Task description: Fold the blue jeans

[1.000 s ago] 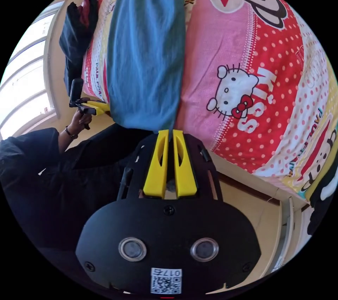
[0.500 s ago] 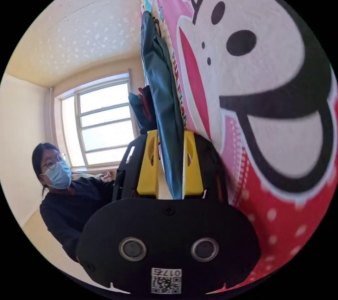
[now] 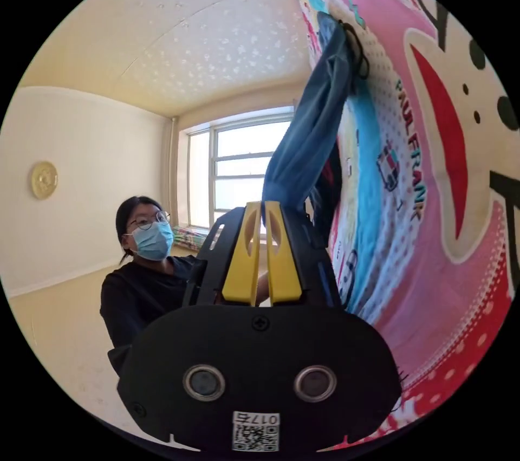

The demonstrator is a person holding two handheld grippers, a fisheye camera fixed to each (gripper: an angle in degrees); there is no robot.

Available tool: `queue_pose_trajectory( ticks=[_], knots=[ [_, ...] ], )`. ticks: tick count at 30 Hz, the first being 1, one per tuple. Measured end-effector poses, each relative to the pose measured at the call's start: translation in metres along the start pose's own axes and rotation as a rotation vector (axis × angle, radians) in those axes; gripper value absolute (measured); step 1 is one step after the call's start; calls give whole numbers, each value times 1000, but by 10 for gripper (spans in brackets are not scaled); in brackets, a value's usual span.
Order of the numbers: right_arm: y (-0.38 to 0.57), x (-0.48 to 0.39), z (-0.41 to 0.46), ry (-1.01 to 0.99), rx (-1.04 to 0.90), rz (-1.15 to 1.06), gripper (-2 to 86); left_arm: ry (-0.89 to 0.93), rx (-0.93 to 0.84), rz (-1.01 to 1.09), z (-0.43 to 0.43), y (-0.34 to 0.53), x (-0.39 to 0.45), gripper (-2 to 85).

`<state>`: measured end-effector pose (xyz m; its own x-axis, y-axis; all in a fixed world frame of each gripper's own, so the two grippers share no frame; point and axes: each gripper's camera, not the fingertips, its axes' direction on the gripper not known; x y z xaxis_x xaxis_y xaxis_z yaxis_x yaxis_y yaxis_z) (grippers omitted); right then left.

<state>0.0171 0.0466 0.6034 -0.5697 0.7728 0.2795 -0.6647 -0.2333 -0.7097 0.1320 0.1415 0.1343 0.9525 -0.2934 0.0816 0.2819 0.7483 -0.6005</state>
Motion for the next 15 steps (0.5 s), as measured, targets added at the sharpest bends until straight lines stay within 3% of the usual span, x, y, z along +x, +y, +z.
queue_pose_trajectory(
  ticks=[7,11,15],
  knots=[
    [81,-244,106,-136,-117,-287,13,102,64,324,41,59,210,-7],
    [94,-373,157,-121,-177,-480,13,37,106,541,69,61,330,-7],
    [89,-475,202,-55,-214,-599,12,-3,135,574,85,42,375,-6]
  ],
)
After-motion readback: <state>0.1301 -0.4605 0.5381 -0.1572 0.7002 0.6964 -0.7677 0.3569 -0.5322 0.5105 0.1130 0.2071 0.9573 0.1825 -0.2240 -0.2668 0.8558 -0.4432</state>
